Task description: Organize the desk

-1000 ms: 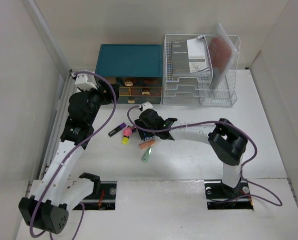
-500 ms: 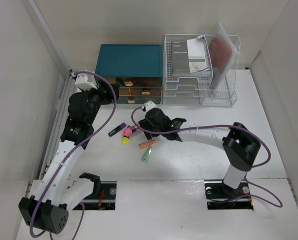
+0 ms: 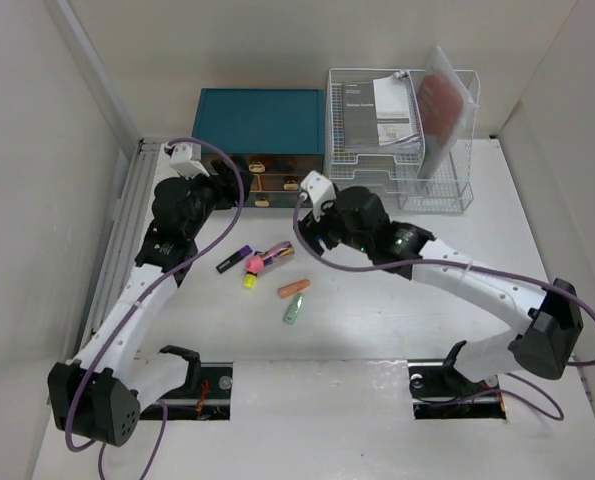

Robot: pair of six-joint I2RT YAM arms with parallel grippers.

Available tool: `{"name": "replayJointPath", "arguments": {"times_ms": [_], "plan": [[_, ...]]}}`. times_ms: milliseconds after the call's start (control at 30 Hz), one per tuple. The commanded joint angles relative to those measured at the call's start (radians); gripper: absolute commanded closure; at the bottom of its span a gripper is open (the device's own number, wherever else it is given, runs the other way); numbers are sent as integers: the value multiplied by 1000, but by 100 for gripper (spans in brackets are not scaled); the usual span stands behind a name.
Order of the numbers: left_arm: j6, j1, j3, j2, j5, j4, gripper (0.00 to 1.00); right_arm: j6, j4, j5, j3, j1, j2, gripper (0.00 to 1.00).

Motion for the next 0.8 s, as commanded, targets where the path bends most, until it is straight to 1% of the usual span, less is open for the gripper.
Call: {"name": "replayJointPath", "arguments": {"times_ms": [0,67,100,133,167,200,233,267,367,500,567,767], "plan": [[-27,1,2,36,63,73,44,-20,29,-70,122,-126,-38,100],[-27,1,16,85,63,73,43,20,-13,-153,200,-194,-27,100],[-27,1,39,106,63,73,41,37,-14,-240,222,-229,-13,100],[-14,1,56,128,54,53,41,52,-24,-299,245,-303,-13,100],[-14,1,71,170,43,42,41,69,-24,-351,288,-340,1,100],[16,1,102,192,15,42,41,113,-24,-397,311,-374,20,100],[28,1,119,212,2,13,41,132,-37,-495,336,-435,33,100],[42,1,131,246,-8,13,41,147,-55,-537,380,-460,45,100],[78,-9,174,286,-57,1,41,201,-64,-649,411,-519,80,100],[108,-28,240,358,-130,-21,41,243,-64,-712,425,-541,80,100],[124,-28,249,376,-152,-21,41,243,-54,-712,416,-541,80,100],[144,-37,280,438,-163,-21,42,275,-54,-743,416,-561,80,100]]}}
